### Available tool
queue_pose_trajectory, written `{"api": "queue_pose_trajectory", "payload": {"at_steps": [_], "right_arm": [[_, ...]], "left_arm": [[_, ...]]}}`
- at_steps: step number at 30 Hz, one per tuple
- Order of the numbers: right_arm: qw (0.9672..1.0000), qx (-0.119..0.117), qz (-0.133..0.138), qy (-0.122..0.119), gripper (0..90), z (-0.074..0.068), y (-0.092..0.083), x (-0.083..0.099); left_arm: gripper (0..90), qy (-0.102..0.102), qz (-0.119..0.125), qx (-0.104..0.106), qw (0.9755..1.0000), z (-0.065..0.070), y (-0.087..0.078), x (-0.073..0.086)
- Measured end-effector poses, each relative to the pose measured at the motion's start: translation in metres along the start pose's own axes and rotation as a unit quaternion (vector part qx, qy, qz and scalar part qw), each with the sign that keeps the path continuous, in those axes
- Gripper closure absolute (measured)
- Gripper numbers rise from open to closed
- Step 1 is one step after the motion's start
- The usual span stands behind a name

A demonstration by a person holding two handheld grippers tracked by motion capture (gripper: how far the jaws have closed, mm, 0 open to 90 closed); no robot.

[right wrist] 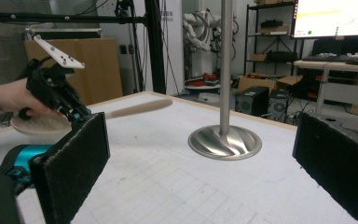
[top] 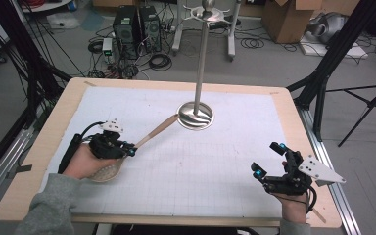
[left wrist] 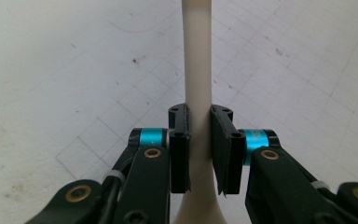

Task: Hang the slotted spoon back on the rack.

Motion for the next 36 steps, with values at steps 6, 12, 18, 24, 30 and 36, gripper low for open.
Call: {"api": "queue_pose_trajectory", "payload": {"at_steps": [6,12,18,24,30,36], "right_arm": [[1.0000,0.006,-0.005,-0.002,2.6,0.000,-0.004,0.002],[0.9999,0.012,-0.008,-0.001,2.6,-0.002,-0.008,0.003],[0.9999,0.011,-0.005,0.002,2.6,-0.002,-0.010,0.002],[0.9999,0.014,-0.002,0.002,2.6,0.000,-0.012,0.002],[0.9999,0.014,0.000,-0.002,2.6,-0.001,-0.014,0.000],[0.9999,0.012,-0.001,-0.003,2.6,-0.003,-0.013,0.000]], "left_arm": [[77.8,-0.013,0.031,0.015,0.9993,-0.009,-0.009,-0.003],[77.9,-0.020,0.052,0.011,0.9984,-0.014,-0.020,-0.007],[77.9,-0.015,0.065,0.026,0.9974,-0.011,-0.029,-0.020],[77.8,-0.011,0.082,0.022,0.9964,-0.008,-0.034,-0.034],[77.8,0.000,0.119,0.018,0.9928,-0.006,-0.041,-0.044],[77.8,0.003,0.143,0.017,0.9896,-0.010,-0.051,-0.048]]}}
Point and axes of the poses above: each handheld gripper's, and its own axes: y roughly forward along the jaws, x roughly out of its underside, z roughly to its right, the point moved 2 cm from there along y, roughly forward along the jaws, and after that the axes turned 4 degrees about y, right-handed, at the moved point
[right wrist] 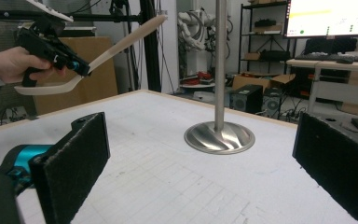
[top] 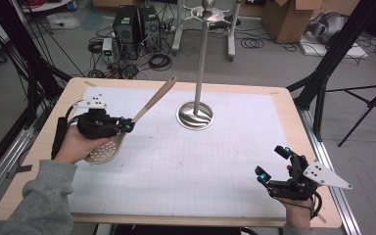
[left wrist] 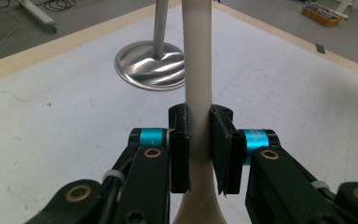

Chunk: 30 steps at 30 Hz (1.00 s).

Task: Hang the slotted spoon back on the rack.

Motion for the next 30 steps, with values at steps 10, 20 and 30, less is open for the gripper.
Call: {"api": "queue_pose_trajectory", "payload": {"at_steps": [10,20,30], "right_arm": [[1.0000,0.000,-0.002,0.000,2.6,-0.001,0.000,0.000],[1.0000,-0.003,-0.001,-0.003,2.6,-0.001,0.001,-0.001],[1.0000,-0.005,0.002,-0.003,2.6,-0.002,0.000,-0.002]], "left_arm": [[77.8,0.007,0.021,-0.012,0.9997,0.001,-0.008,-0.006],[77.8,-0.002,0.047,-0.012,0.9988,-0.002,-0.010,-0.019],[77.8,0.015,0.065,-0.011,0.9977,-0.003,-0.017,-0.039]]}}
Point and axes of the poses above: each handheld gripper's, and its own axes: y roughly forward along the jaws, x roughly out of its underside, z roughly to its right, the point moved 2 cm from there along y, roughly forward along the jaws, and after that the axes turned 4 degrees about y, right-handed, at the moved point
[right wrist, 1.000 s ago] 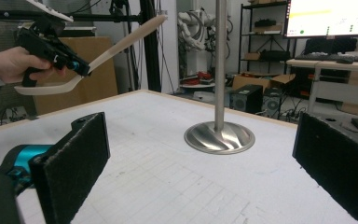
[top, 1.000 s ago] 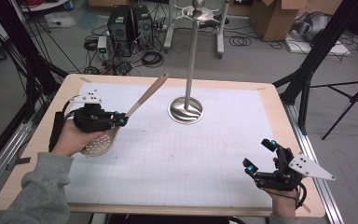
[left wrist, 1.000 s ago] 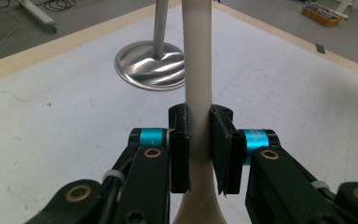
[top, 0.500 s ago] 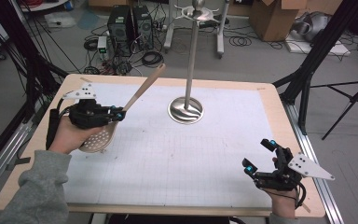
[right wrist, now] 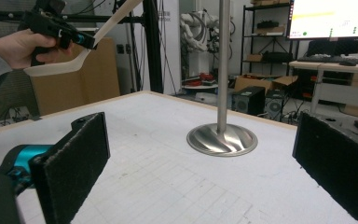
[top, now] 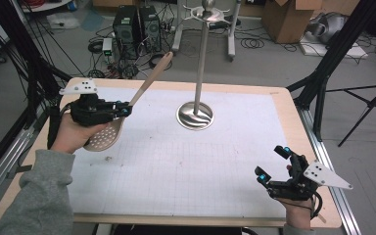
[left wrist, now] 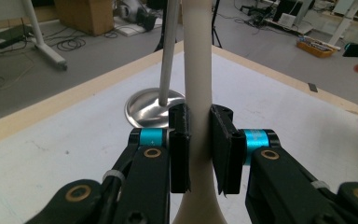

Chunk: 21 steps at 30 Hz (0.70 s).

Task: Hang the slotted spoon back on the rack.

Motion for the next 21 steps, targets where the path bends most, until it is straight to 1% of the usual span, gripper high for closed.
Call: {"api": "queue_pose_trajectory", "payload": {"at_steps": [3,5,6,8,10,12,14,15,16,18,21], "right_arm": [[1.0000,0.001,0.001,0.005,2.6,0.002,-0.001,0.001],[1.0000,0.001,0.000,0.005,2.6,0.002,-0.001,0.002],[1.0000,0.001,0.001,0.006,2.6,0.002,-0.001,0.002],[1.0000,0.001,0.001,0.003,2.6,0.003,-0.001,0.002],[1.0000,0.001,0.003,0.004,2.6,0.002,-0.002,0.001],[1.0000,0.001,0.002,0.003,2.6,0.003,-0.002,0.001],[1.0000,0.001,0.001,0.005,2.6,0.003,-0.001,0.002],[1.0000,0.001,0.001,0.005,2.6,0.003,-0.001,0.003],[1.0000,0.001,0.000,0.005,2.6,0.002,-0.001,0.003],[1.0000,0.000,0.000,0.005,2.6,0.002,-0.001,0.003],[1.0000,-0.003,0.000,0.006,2.6,-0.001,-0.001,0.002]], "left_arm": [[77.8,0.007,0.001,-0.002,1.0000,0.001,-0.001,-0.006],[77.8,0.005,0.003,0.001,1.0000,0.001,-0.001,-0.009],[77.8,0.005,0.000,0.001,1.0000,0.001,-0.001,-0.011],[77.8,0.011,-0.007,-0.002,0.9999,0.000,-0.001,-0.013],[77.8,0.013,-0.009,-0.002,0.9999,0.000,-0.001,-0.017],[77.8,0.012,-0.004,-0.001,0.9999,0.001,-0.001,-0.021],[77.8,0.016,0.004,0.001,0.9999,0.004,-0.001,-0.025],[77.8,0.021,0.006,0.002,0.9998,0.005,-0.002,-0.027],[77.8,0.020,0.009,0.003,0.9997,0.007,-0.002,-0.029],[77.8,0.026,0.007,0.001,0.9996,0.007,-0.002,-0.032],[77.8,0.022,0.008,0.000,0.9997,0.006,-0.001,-0.036]]}}
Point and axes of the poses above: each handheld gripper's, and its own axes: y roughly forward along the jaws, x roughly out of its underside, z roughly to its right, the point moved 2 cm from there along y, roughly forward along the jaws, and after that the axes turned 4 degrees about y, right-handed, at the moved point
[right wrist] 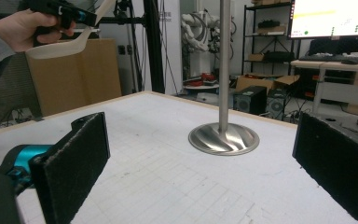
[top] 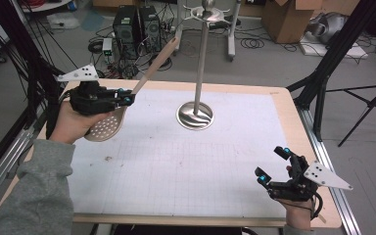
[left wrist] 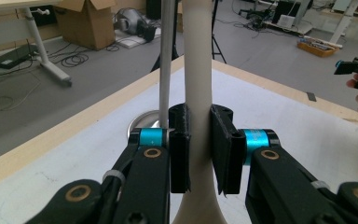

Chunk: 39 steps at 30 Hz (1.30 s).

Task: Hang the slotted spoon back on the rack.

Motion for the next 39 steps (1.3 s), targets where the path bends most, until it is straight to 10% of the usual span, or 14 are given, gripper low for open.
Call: {"api": "queue_pose_trajectory", "payload": {"at_steps": [39], "right_arm": [[0.9998,-0.012,-0.008,-0.011,2.6,-0.007,0.005,-0.001]], "left_arm": [[77.8,-0.022,0.044,0.008,0.9987,-0.027,0.008,-0.024]]}}
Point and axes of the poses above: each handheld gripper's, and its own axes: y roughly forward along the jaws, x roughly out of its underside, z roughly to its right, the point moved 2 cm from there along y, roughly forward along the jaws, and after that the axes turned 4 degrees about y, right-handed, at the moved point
